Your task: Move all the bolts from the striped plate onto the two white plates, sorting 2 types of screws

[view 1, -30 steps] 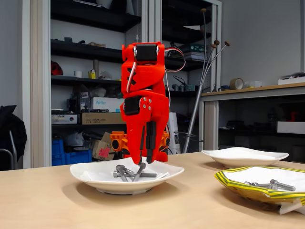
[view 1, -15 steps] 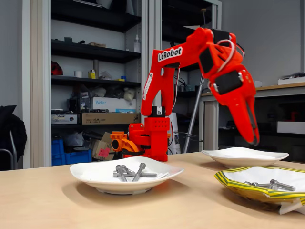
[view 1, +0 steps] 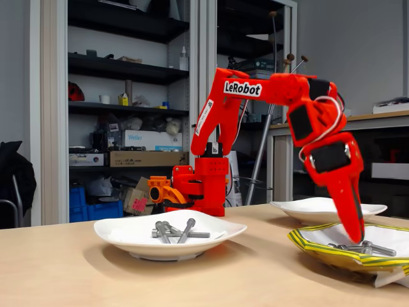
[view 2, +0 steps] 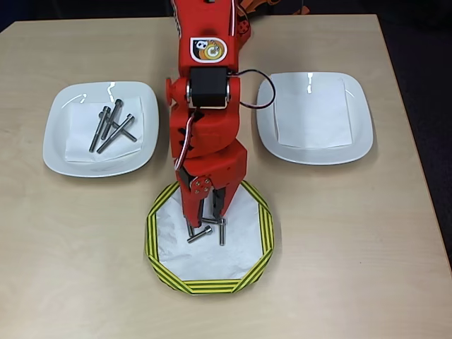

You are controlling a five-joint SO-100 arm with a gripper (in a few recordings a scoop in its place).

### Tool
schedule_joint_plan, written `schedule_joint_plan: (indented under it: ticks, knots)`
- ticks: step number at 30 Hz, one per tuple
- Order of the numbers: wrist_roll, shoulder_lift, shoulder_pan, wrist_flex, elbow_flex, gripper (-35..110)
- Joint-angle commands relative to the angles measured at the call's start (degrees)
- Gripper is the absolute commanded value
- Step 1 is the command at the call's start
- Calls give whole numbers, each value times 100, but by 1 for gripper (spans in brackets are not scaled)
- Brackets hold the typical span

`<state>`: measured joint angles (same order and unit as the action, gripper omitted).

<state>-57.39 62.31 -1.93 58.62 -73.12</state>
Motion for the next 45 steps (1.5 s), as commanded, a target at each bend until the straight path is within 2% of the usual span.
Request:
schedule_joint_plan:
  ticks: [1,10,13,19,25,32,37,45]
  knots:
    - [141,-26,-44,-9,149,10]
    - [896,-360,9,316,325,6]
    - [1046,-439,70,308,334,0]
    - [1187,-457,193,501,448,0]
    - [1195,-510,220,1266,1230,0]
    - [756,-176,26,2162,1837,0]
    - [-62,255,-431,2566,1679,0]
    - [-492,633,-791,2074,932,0]
